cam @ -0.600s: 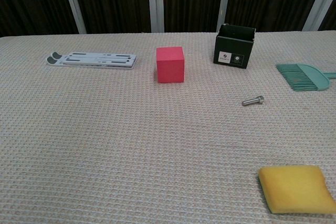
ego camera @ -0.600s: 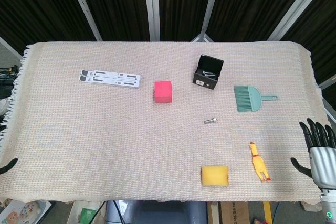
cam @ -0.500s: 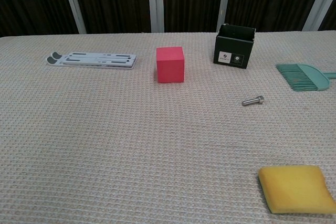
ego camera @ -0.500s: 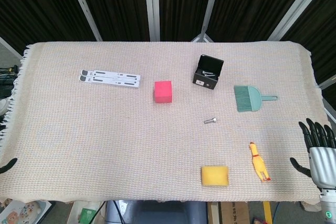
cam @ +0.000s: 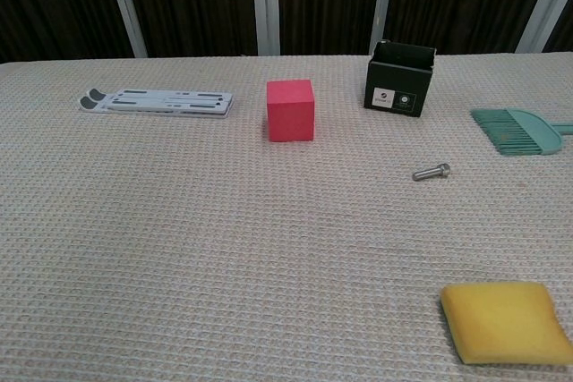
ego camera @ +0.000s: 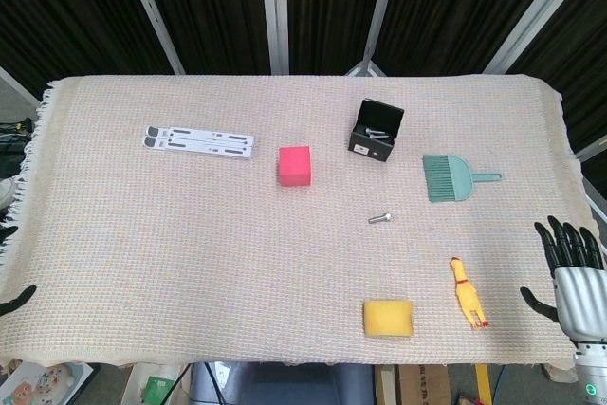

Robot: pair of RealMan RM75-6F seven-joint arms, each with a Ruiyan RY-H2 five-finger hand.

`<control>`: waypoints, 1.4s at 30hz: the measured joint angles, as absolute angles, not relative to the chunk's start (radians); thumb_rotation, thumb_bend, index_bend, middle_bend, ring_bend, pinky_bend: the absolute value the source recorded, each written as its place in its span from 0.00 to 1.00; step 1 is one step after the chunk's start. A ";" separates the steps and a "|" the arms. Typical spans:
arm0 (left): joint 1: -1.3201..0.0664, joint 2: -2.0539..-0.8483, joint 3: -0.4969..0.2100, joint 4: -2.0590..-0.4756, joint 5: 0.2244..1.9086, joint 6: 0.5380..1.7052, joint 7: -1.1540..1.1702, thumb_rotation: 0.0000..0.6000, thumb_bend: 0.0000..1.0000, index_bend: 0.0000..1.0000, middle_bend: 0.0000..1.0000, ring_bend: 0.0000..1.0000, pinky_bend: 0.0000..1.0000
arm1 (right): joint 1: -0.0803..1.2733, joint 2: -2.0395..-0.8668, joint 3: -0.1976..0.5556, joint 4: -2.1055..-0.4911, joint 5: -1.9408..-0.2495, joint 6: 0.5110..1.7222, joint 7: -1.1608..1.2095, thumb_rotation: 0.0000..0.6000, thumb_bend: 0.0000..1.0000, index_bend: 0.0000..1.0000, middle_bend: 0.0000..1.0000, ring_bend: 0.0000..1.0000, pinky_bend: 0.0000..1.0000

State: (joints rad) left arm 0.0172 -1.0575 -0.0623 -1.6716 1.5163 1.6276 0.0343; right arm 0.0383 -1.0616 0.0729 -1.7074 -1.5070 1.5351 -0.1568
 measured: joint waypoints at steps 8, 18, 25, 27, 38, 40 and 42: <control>0.017 -1.064 -0.065 -1.673 1.518 1.631 0.046 1.00 0.20 0.19 0.00 0.00 0.04 | 0.047 -1.058 0.066 -1.700 -1.505 1.504 -0.120 1.00 0.18 0.08 0.03 0.00 0.00; 0.015 -1.062 -0.070 -1.677 1.493 1.619 0.049 1.00 0.20 0.19 0.00 0.00 0.04 | 0.067 -1.062 0.060 -1.696 -1.531 1.483 -0.071 1.00 0.18 0.20 0.03 0.01 0.00; 0.008 -1.066 -0.072 -1.680 1.486 1.608 0.065 1.00 0.21 0.19 0.00 0.00 0.04 | 0.175 -1.041 0.099 -1.707 -1.508 1.326 0.003 1.00 0.18 0.27 0.03 0.05 0.00; 0.005 -1.070 -0.070 -1.681 1.489 1.603 0.075 1.00 0.21 0.19 0.00 0.00 0.04 | 0.241 -1.040 0.127 -1.716 -1.469 1.233 -0.020 1.00 0.18 0.30 0.04 0.07 0.00; -0.004 -1.071 -0.075 -1.679 1.474 1.585 0.076 1.00 0.21 0.19 0.00 0.00 0.04 | 0.531 -1.119 0.229 -1.725 -1.171 0.920 -0.268 1.00 0.18 0.36 0.05 0.10 0.00; -0.005 -1.071 -0.075 -1.679 1.473 1.584 0.076 1.00 0.21 0.19 0.00 0.00 0.04 | 0.558 -1.142 0.236 -1.717 -1.128 0.903 -0.302 1.00 0.18 0.37 0.05 0.11 0.00; -0.005 -1.071 -0.075 -1.678 1.472 1.584 0.076 1.00 0.21 0.19 0.00 0.00 0.04 | 0.580 -1.164 0.240 -1.706 -1.090 0.888 -0.333 1.00 0.18 0.39 0.06 0.11 0.01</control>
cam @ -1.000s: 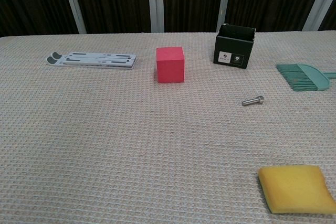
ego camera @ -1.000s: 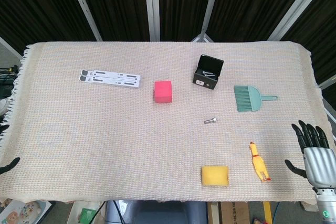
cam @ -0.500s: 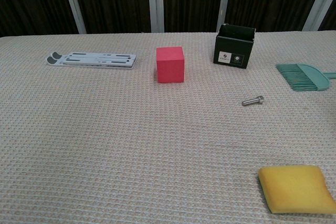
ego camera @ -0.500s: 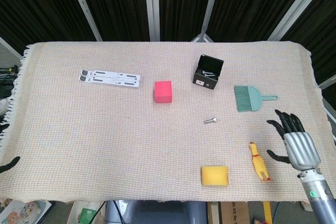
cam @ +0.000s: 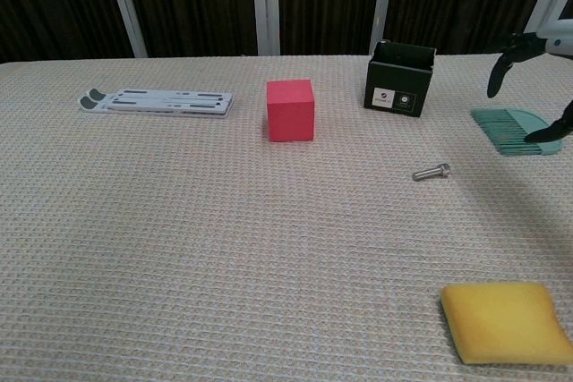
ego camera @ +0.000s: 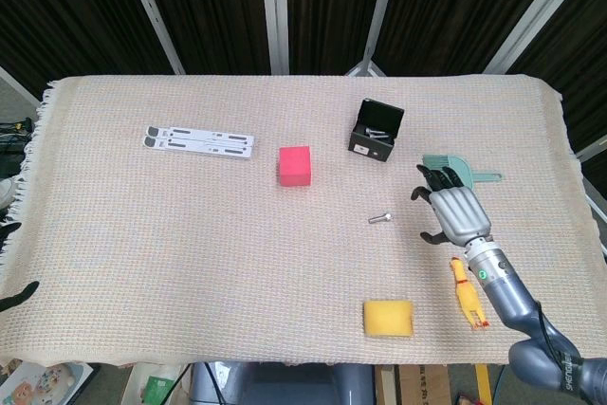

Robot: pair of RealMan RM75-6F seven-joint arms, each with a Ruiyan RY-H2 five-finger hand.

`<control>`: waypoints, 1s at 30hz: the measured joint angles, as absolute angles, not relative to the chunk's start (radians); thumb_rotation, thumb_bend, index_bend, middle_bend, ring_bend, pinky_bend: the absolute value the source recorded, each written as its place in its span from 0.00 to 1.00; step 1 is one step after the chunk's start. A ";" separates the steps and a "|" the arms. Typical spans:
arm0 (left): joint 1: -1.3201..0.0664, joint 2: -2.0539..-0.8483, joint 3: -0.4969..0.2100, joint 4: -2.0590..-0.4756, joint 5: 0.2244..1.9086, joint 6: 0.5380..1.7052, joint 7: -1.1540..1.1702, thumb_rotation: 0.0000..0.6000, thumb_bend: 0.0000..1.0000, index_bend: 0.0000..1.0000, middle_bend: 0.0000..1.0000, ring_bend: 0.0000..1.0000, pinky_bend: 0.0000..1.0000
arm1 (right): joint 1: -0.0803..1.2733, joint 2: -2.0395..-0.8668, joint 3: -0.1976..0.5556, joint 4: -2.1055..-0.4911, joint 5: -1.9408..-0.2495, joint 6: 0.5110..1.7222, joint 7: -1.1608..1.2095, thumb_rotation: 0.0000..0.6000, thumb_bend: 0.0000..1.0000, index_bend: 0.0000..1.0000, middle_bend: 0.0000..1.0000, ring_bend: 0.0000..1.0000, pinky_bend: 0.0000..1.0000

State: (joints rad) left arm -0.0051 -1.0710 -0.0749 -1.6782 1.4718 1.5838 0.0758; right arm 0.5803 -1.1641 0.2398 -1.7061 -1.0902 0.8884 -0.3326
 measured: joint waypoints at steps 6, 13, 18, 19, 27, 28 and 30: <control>-0.009 -1.071 -0.076 -1.679 1.467 1.576 0.077 1.00 0.21 0.19 0.00 0.00 0.04 | 0.641 -1.238 0.235 -1.657 -0.992 0.862 -0.424 1.00 0.24 0.42 0.07 0.13 0.04; -0.005 -1.070 -0.072 -1.681 1.471 1.583 0.081 1.00 0.21 0.19 0.00 0.00 0.04 | 0.695 -1.341 0.223 -1.582 -0.935 0.869 -0.477 1.00 0.32 0.45 0.08 0.14 0.06; -0.005 -1.070 -0.074 -1.681 1.467 1.586 0.082 1.00 0.21 0.19 0.00 0.00 0.04 | 0.730 -1.393 0.212 -1.515 -0.906 0.856 -0.487 1.00 0.34 0.46 0.08 0.14 0.06; -0.005 -1.071 -0.075 -1.681 1.465 1.584 0.083 1.00 0.21 0.19 0.00 0.00 0.04 | 0.736 -1.400 0.209 -1.507 -0.901 0.854 -0.489 1.00 0.34 0.46 0.08 0.14 0.06; -0.014 -1.077 -0.075 -1.681 1.462 1.570 0.100 1.00 0.21 0.19 0.00 0.00 0.04 | 0.759 -1.430 0.185 -1.474 -0.880 0.854 -0.506 1.00 0.34 0.46 0.08 0.14 0.06; -0.013 -1.077 -0.074 -1.682 1.463 1.572 0.102 1.00 0.21 0.19 0.00 0.00 0.04 | 0.763 -1.437 0.184 -1.468 -0.875 0.853 -0.508 1.00 0.34 0.46 0.08 0.14 0.06; -0.011 -1.078 -0.074 -1.683 1.463 1.578 0.105 1.00 0.21 0.19 0.00 0.00 0.04 | 0.775 -1.454 0.182 -1.449 -0.858 0.849 -0.518 1.00 0.34 0.46 0.08 0.14 0.06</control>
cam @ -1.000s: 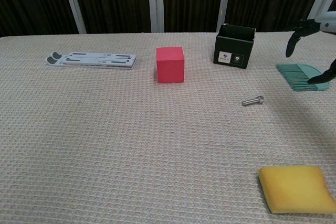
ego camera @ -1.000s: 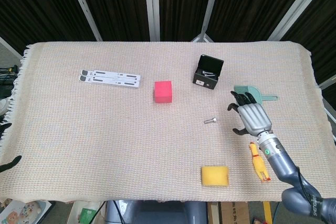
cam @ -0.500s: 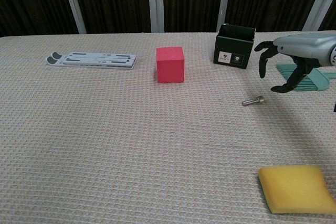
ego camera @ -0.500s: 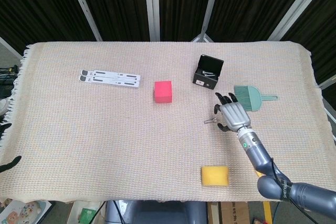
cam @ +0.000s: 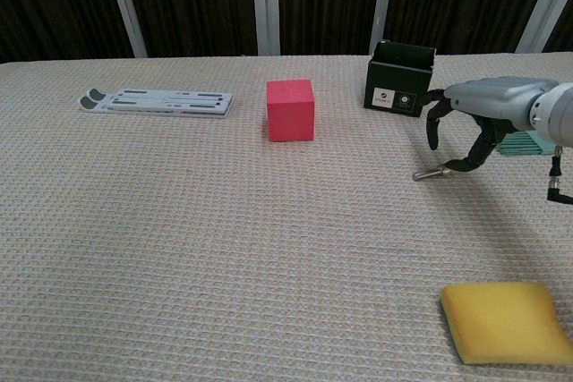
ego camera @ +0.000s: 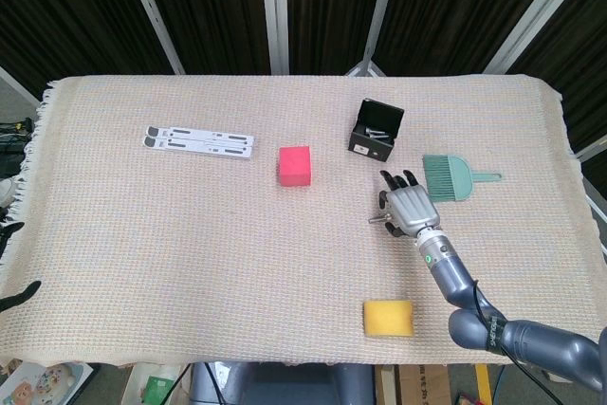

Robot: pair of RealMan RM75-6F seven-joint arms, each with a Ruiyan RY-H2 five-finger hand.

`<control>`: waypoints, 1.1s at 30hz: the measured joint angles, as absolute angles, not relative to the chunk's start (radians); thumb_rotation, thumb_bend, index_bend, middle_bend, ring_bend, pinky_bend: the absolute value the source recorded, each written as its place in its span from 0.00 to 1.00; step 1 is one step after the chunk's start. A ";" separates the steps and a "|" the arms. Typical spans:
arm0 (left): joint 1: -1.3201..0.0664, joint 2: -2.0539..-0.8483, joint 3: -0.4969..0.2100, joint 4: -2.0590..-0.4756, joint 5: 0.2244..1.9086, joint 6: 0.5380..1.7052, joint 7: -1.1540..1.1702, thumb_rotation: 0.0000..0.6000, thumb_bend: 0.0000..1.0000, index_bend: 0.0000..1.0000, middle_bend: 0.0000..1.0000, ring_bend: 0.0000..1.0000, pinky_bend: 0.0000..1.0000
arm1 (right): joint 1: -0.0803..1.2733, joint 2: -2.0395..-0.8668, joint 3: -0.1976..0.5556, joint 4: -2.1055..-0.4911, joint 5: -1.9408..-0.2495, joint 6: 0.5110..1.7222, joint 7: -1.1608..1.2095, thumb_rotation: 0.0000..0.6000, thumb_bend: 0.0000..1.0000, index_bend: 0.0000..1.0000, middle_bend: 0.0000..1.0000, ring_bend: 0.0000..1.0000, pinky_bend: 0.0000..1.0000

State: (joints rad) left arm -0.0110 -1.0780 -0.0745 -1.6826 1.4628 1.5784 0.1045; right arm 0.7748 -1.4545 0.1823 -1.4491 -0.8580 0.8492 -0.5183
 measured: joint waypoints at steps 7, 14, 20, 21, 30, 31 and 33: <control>-0.011 -1.078 -0.078 -1.682 1.455 1.578 0.105 1.00 0.21 0.19 0.00 0.00 0.04 | 0.808 -1.497 0.168 -1.409 -0.803 0.839 -0.555 1.00 0.34 0.47 0.08 0.14 0.06; -0.019 -1.082 -0.082 -1.678 1.447 1.567 0.109 1.00 0.21 0.19 0.00 0.00 0.04 | 0.821 -1.515 0.158 -1.392 -0.788 0.844 -0.558 1.00 0.34 0.48 0.08 0.14 0.06; -0.019 -1.083 -0.082 -1.679 1.446 1.568 0.111 1.00 0.21 0.19 0.00 0.00 0.04 | 0.827 -1.527 0.155 -1.373 -0.780 0.846 -0.554 1.00 0.34 0.49 0.08 0.14 0.06; -0.019 -1.083 -0.082 -1.679 1.446 1.568 0.112 1.00 0.21 0.19 0.00 0.00 0.04 | 0.827 -1.529 0.155 -1.370 -0.778 0.847 -0.553 1.00 0.34 0.49 0.08 0.14 0.06; -0.020 -1.087 -0.080 -1.680 1.448 1.569 0.122 1.00 0.21 0.19 0.00 0.00 0.04 | 0.834 -1.534 0.154 -1.362 -0.774 0.849 -0.548 1.00 0.34 0.52 0.08 0.14 0.06; -0.020 -1.087 -0.080 -1.680 1.447 1.569 0.122 1.00 0.21 0.19 0.00 0.00 0.04 | 0.835 -1.534 0.154 -1.362 -0.775 0.850 -0.548 1.00 0.34 0.52 0.08 0.14 0.06; -0.020 -1.087 -0.081 -1.679 1.447 1.570 0.122 1.00 0.21 0.19 0.00 0.00 0.04 | 0.837 -1.534 0.152 -1.364 -0.776 0.851 -0.550 1.00 0.34 0.53 0.08 0.14 0.06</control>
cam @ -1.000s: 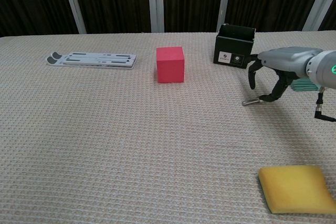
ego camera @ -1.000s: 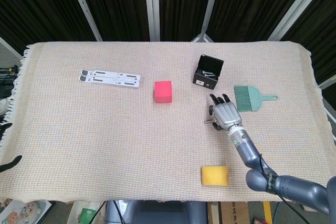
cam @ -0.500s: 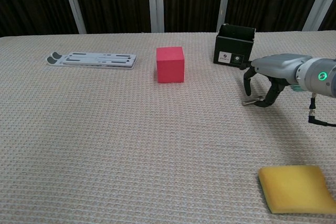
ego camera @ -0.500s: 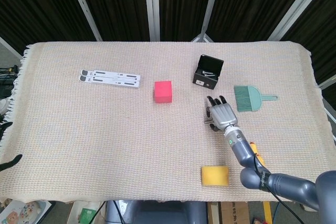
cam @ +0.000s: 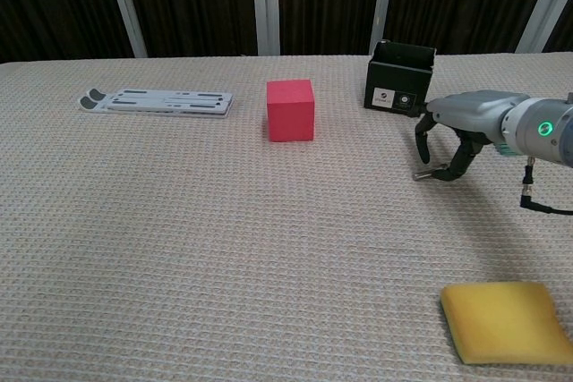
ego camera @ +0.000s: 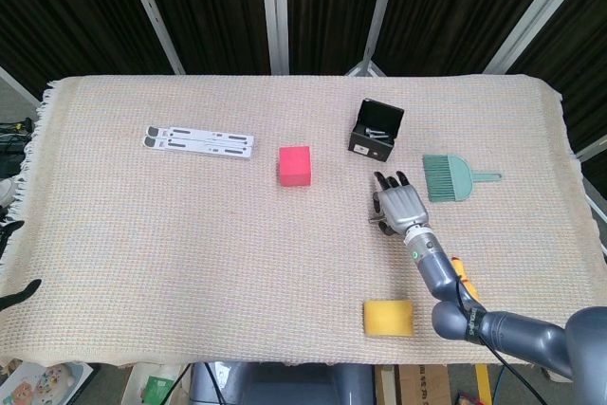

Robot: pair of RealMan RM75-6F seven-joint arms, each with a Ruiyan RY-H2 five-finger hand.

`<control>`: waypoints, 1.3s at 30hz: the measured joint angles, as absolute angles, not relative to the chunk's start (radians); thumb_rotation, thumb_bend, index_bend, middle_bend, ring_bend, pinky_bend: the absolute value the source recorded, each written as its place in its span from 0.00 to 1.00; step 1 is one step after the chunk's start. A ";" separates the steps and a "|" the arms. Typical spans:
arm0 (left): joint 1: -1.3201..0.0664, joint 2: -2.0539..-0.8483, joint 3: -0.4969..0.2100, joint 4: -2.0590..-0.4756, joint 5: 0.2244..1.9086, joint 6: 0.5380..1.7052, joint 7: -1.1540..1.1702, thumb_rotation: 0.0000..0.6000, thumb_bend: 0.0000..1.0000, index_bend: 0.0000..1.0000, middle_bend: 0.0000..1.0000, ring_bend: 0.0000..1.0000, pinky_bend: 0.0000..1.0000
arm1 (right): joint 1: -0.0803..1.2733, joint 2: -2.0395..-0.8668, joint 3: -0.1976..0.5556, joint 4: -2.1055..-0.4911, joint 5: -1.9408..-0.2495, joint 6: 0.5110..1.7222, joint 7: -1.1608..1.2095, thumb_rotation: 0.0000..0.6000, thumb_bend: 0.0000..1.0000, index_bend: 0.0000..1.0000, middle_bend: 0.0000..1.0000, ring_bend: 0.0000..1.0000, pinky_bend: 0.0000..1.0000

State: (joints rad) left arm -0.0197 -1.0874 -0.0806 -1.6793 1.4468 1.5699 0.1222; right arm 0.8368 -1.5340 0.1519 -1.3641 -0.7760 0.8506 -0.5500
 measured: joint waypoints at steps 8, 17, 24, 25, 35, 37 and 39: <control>-0.018 -1.087 -0.081 -1.679 1.446 1.573 0.120 1.00 0.21 0.19 0.00 0.00 0.04 | 0.843 -1.549 0.148 -1.362 -0.772 0.851 -0.552 1.00 0.34 0.53 0.08 0.14 0.06; -0.018 -1.084 -0.082 -1.678 1.445 1.574 0.113 1.00 0.21 0.19 0.00 0.00 0.04 | 0.854 -1.571 0.144 -1.346 -0.762 0.850 -0.561 1.00 0.34 0.54 0.09 0.14 0.06; -0.017 -1.082 -0.083 -1.677 1.443 1.575 0.108 1.00 0.21 0.19 0.00 0.00 0.04 | 0.858 -1.577 0.146 -1.338 -0.750 0.853 -0.565 1.00 0.34 0.54 0.09 0.14 0.06; -0.017 -1.082 -0.083 -1.677 1.443 1.575 0.109 1.00 0.21 0.19 0.00 0.00 0.04 | 0.859 -1.576 0.146 -1.338 -0.748 0.853 -0.565 1.00 0.34 0.54 0.09 0.14 0.06; -0.016 -1.085 -0.081 -1.678 1.446 1.578 0.115 1.00 0.21 0.19 0.00 0.00 0.04 | 0.865 -1.572 0.142 -1.341 -0.731 0.845 -0.571 1.00 0.34 0.56 0.09 0.14 0.06; -0.015 -1.084 -0.082 -1.679 1.444 1.579 0.113 1.00 0.21 0.19 0.00 0.00 0.04 | 0.866 -1.575 0.142 -1.340 -0.730 0.846 -0.570 1.00 0.34 0.56 0.10 0.14 0.06; -0.014 -1.083 -0.083 -1.679 1.444 1.581 0.111 1.00 0.21 0.19 0.00 0.00 0.04 | 0.866 -1.578 0.144 -1.338 -0.729 0.846 -0.567 1.00 0.34 0.56 0.10 0.14 0.06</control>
